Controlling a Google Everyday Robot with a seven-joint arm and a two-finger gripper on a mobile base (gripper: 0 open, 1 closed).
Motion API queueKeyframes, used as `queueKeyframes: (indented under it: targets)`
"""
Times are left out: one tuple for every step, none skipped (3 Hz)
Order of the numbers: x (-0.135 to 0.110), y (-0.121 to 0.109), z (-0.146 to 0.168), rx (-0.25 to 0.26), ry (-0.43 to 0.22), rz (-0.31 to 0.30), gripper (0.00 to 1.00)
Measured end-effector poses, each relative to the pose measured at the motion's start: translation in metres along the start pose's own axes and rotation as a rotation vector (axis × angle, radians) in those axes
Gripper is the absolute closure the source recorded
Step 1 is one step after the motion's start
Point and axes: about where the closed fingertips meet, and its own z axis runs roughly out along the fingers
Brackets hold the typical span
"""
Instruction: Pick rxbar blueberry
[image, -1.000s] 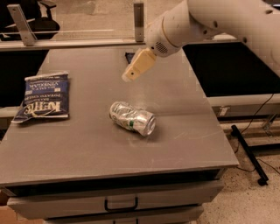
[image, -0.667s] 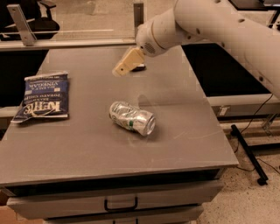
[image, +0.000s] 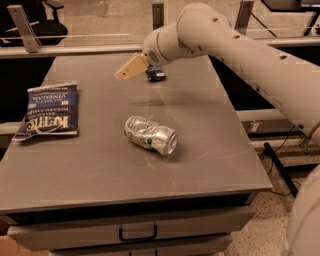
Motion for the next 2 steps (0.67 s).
queueKeyframes:
  targets:
    - [0.017,-0.018,0.017,0.049,0.016,0.064,0.0]
    - [0.036,-0.032,0.028,0.091,0.033,0.131,0.0]
